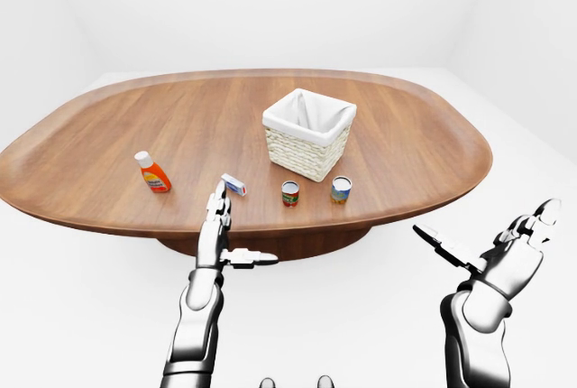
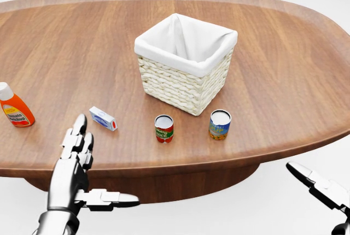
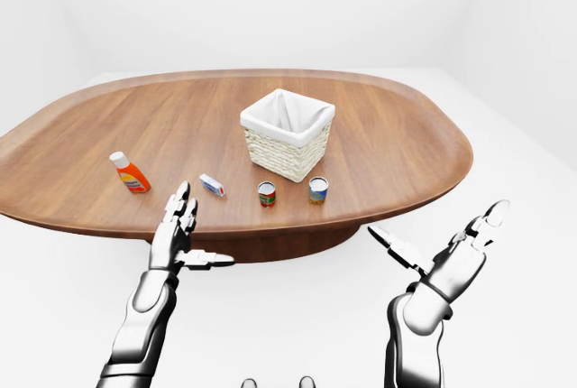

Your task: Pick up the alphabet soup and the cream cheese box, and put them in the basket.

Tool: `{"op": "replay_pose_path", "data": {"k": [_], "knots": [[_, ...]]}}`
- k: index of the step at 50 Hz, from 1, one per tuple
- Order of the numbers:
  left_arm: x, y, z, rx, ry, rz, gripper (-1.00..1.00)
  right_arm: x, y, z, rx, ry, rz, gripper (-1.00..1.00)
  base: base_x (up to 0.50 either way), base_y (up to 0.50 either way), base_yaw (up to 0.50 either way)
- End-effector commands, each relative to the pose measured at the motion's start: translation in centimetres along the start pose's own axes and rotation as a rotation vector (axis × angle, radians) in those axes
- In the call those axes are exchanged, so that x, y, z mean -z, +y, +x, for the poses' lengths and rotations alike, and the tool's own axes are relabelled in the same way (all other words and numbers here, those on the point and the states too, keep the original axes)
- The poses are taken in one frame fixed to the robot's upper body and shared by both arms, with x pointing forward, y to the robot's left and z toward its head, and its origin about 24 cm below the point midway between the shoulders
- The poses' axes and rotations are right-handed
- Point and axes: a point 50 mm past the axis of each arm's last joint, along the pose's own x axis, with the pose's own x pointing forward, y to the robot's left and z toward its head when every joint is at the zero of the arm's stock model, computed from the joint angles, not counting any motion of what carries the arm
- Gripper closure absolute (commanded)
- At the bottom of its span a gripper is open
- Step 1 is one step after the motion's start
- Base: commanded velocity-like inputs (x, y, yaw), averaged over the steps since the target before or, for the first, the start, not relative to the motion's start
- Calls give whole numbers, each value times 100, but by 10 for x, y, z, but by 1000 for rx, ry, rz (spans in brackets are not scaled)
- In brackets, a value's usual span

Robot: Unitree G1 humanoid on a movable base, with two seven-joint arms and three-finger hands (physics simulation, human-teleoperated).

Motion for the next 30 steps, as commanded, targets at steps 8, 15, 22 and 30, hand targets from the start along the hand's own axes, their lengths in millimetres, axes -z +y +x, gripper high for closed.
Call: {"op": "replay_pose_path", "data": {"k": [8,15,22,30], "knots": [[0,0,0,2,-6,4,-100,-1,-1,-1,4,5,-1,-100,10,0,0],[-1,0,-1,3,-9,4,-100,0,0,-1,0,0,-9,-100,17,0,0],[-1,0,-1,3,-9,3,-100,-1,0,-1,-1,-3,-8,-100,17,0,0],[-1,-1,0,3,-10,1,-100,0,0,-1,-1,-3,-6,-100,17,0,0]]}}
